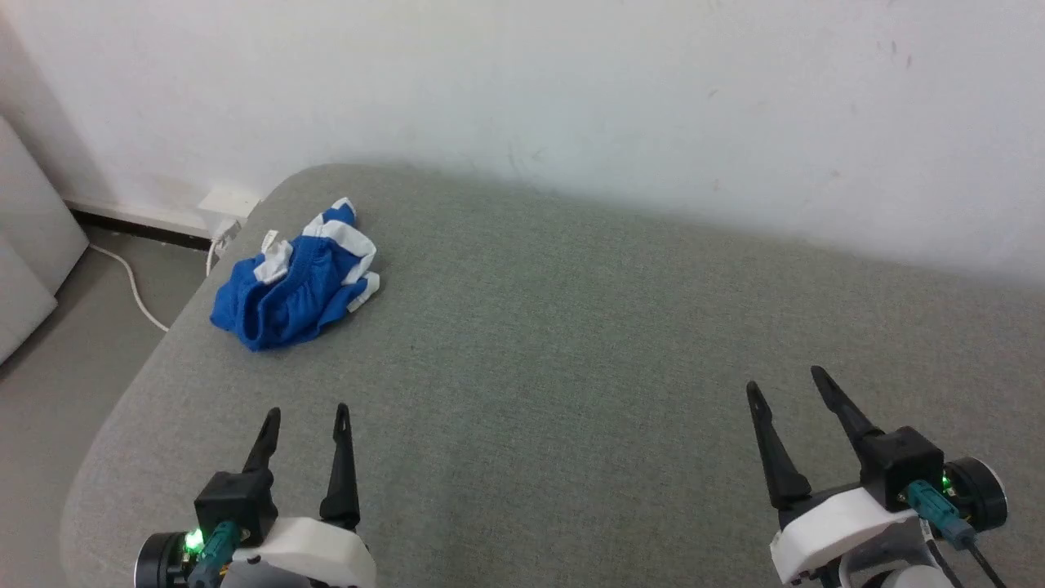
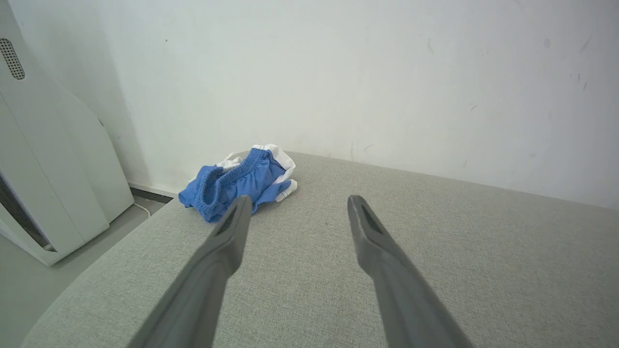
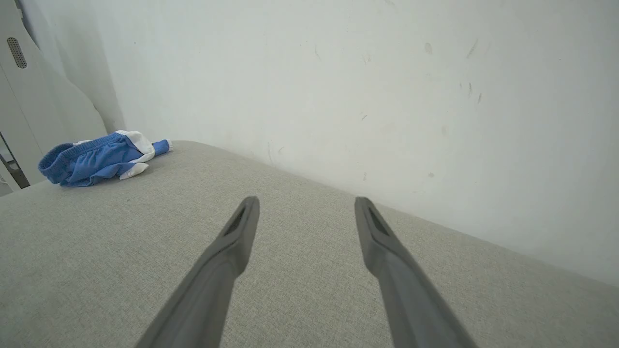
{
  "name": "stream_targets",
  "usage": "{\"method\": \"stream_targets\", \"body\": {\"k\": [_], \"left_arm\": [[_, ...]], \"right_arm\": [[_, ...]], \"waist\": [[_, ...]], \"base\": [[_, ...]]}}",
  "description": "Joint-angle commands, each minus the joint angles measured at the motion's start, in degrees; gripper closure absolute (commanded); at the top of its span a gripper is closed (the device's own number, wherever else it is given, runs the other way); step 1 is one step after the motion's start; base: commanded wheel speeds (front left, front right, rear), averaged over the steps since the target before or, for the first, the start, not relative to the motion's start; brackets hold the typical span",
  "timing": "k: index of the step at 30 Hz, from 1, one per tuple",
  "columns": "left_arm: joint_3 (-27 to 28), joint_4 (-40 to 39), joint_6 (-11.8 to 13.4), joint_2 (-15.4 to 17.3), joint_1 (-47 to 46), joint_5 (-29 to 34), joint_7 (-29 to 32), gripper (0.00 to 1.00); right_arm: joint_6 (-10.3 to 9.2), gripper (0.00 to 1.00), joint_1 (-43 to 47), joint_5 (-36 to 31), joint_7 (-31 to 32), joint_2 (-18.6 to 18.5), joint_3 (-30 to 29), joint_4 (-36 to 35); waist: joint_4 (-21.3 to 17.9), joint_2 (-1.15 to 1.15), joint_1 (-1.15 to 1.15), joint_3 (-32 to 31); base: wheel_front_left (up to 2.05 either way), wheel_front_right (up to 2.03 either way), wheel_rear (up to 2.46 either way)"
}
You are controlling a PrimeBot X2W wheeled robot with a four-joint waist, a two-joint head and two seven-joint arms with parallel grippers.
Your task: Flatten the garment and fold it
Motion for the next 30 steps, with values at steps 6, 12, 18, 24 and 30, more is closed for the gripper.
{"method": "stream_targets", "body": {"k": [6, 12, 18, 24, 30], "left_arm": [[-0.1, 0.5, 0.5, -0.1, 0.9, -1.3, -1.2, 0.0], [-0.1, 0.8, 0.5, -0.1, 1.1, -2.0, -1.9, 0.0], [0.0, 1.1, 0.5, -0.1, 1.4, -2.2, -2.6, 0.0], [0.1, 1.3, 0.5, -0.1, 1.6, -2.6, -3.3, 0.0], [0.3, 1.5, 0.6, -0.1, 1.9, -3.1, -4.0, 0.0]], "right_arm": [[-0.03, 0.0, 0.4, 0.7, -1.2, 0.1, 1.0, 0.8], [-0.03, 0.0, 0.4, 0.5, -1.9, 0.1, 1.6, 1.5], [-0.04, 0.0, 0.4, 0.8, -2.6, 0.2, 2.1, 2.1], [-0.04, 0.0, 0.4, 1.2, -3.4, 0.2, 2.3, 2.8], [-0.04, 0.0, 0.4, 1.3, -4.1, 0.2, 2.4, 3.5]], "waist": [[2.8, 0.0, 0.0, -0.3], [4.7, 0.0, 0.0, -0.4], [6.3, 0.0, 0.0, -0.6], [7.9, 0.0, 0.0, -0.9], [9.4, 0.0, 0.0, -1.0]], "base": [[0.0, 0.0, 0.0], [0.0, 0.0, 0.0], [0.0, 0.0, 0.0], [0.0, 0.0, 0.0], [0.0, 0.0, 0.0]]}}
